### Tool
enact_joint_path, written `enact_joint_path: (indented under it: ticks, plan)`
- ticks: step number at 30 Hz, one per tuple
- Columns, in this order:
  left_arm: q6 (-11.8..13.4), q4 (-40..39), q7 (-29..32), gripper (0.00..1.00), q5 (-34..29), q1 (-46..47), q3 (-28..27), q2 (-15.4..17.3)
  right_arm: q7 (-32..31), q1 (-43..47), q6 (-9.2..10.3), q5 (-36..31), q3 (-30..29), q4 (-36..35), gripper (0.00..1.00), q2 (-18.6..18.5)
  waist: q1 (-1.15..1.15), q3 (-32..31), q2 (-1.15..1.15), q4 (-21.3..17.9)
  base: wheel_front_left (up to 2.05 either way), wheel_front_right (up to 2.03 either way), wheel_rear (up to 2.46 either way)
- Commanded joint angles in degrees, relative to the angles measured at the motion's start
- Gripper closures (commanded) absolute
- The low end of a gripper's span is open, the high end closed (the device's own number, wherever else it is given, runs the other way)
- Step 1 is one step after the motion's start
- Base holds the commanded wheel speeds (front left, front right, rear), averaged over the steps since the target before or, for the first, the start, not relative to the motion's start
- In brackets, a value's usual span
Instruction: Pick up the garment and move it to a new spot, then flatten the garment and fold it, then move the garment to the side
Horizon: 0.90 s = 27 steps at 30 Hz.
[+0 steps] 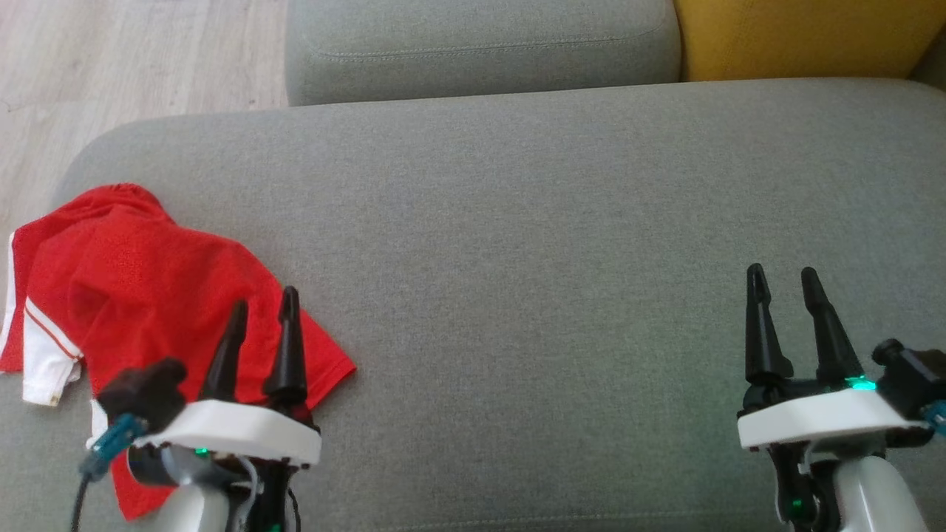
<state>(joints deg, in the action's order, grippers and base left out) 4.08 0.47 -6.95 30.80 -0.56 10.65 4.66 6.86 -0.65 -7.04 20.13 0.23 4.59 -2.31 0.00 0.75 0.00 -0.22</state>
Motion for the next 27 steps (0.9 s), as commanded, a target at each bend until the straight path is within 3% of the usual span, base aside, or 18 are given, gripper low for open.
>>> enact_joint_path:
  ticks: [1, 19, 27]
  plan:
    - [0.88, -2.61, -0.98, 0.0, -2.74, 3.73, -0.09, 1.58, 1.01, -2.62, -0.3, -2.3, 1.33, -2.69, 0.0, -0.41, 0.0, -0.01, 0.0, -0.04, 0.0, 0.0, 0.0]
    - [10.78, -2.87, -3.83, 0.0, -14.63, 5.65, 10.35, 7.33, 3.88, -2.24, -0.36, -16.27, 2.92, -3.67, 0.0, -0.47, 0.0, -0.12, 0.0, -1.02, 0.0, 0.0, 0.0]
    - [13.8, -3.28, -5.17, 0.0, -19.38, 6.3, 13.91, 9.16, 5.23, -2.16, -0.39, -21.88, 4.01, -4.0, 0.0, -0.5, 0.0, -0.19, 0.0, -0.98, 0.0, 0.0, 0.0]
